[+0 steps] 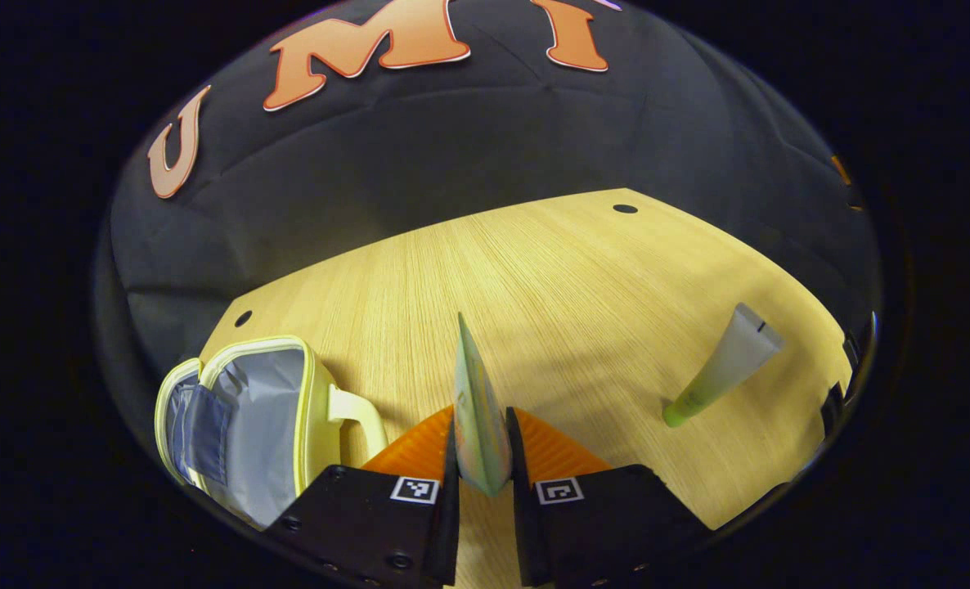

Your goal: First open the suitcase, pack the skin care products into it, and then close the suitcase.

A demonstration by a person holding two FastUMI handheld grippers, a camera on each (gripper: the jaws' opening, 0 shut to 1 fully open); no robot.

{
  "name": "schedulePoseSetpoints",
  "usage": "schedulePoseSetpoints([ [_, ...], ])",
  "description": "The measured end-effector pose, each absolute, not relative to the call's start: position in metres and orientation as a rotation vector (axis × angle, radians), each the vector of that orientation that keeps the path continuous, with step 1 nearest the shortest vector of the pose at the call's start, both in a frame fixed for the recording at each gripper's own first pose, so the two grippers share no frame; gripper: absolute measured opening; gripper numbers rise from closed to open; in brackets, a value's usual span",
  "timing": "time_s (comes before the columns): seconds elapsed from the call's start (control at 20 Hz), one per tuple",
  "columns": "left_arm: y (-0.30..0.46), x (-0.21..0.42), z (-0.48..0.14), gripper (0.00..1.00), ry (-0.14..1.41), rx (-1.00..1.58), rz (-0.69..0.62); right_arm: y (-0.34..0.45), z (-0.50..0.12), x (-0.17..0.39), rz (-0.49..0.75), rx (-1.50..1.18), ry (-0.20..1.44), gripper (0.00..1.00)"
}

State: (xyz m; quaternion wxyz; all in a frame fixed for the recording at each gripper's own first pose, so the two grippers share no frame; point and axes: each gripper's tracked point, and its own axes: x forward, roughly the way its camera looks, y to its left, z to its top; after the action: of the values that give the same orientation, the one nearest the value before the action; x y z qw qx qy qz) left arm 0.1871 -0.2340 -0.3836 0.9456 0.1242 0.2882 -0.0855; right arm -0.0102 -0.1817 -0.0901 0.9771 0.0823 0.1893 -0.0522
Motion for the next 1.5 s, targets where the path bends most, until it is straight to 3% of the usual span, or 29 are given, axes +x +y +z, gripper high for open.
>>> schedulePoseSetpoints([
  [0.15,-0.249,0.167,-0.362,0.28,0.617,0.146,-0.244,-0.18,-0.085,-0.01,-0.093,0.178,0.36,0.95],
  [0.4,-0.215,0.132,-0.3,0.29,0.672,0.117,-0.24,-0.167,-0.077,-0.006,-0.044,0.223,0.323,0.95],
  [0.75,-0.099,0.087,-0.259,0.28,0.845,0.204,-0.114,-0.136,-0.077,0.019,0.021,0.275,0.3,0.95],
  [1.15,0.007,0.101,-0.316,0.29,1.151,0.153,-0.065,-0.132,-0.081,0.017,0.005,0.326,0.316,0.95],
  [1.5,0.044,0.111,-0.395,0.29,1.393,0.143,-0.059,-0.132,-0.107,0.006,-0.061,0.354,0.378,0.95],
])
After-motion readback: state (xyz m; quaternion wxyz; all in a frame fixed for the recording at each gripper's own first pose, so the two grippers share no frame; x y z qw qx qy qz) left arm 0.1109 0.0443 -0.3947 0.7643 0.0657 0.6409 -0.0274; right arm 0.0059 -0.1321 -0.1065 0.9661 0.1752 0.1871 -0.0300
